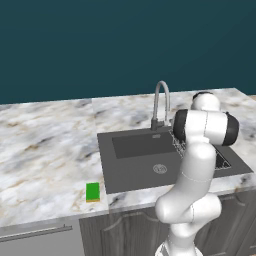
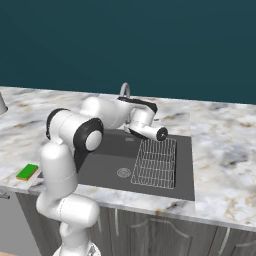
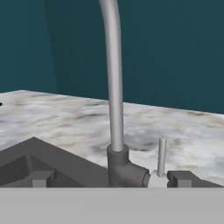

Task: Soak the sponge with water for a few seconds and then drop it inside the sink.

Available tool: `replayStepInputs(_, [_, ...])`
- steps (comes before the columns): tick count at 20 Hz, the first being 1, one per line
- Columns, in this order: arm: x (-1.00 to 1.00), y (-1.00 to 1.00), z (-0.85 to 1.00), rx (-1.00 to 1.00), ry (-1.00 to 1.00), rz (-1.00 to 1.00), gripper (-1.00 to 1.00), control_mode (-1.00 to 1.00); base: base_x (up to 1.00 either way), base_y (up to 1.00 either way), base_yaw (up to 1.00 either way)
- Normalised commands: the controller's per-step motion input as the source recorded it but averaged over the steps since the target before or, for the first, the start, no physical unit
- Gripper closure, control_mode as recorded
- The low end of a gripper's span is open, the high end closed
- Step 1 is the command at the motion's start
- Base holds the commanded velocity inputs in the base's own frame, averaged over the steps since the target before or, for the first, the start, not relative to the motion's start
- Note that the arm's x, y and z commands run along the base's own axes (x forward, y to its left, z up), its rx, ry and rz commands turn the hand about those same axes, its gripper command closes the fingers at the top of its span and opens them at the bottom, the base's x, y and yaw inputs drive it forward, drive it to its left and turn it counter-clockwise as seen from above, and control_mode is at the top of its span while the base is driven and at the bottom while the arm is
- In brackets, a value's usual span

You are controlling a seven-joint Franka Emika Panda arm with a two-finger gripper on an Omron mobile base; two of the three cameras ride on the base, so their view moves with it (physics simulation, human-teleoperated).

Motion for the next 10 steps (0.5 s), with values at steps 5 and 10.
replayStepInputs(5, [0.09, 0.00, -0.12, 0.00, 0.00, 0.00, -1.00, -1.00, 0.00, 0.00, 0.00])
replayStepInputs(10, [0.05, 0.00, -0.10, 0.01, 0.00, 0.00, -1.00, -1.00, 0.00, 0.00, 0.00])
